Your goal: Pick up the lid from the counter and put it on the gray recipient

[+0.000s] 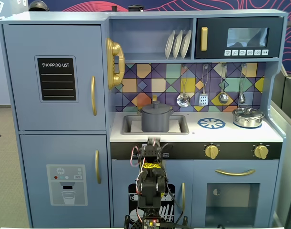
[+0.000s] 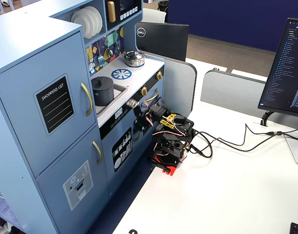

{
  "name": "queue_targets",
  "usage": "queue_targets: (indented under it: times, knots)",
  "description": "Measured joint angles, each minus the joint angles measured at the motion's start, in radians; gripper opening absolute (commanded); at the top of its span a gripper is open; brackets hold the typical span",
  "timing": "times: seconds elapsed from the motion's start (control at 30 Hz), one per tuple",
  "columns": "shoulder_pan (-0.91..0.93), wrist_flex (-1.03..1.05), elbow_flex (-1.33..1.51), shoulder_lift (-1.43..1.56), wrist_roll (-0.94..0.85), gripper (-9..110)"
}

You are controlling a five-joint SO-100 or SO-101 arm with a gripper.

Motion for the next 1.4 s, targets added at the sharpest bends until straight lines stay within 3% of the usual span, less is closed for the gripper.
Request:
queue_targets:
  times: [0.27,0.5,1.4]
  knots:
    - [-0.008,0.107,0.218,0.161,0.035,0]
    - [-0.026,0.265,0.221,0.29,0.021,2]
    - [0.049,0.268,0.222,0.305,0.029,7]
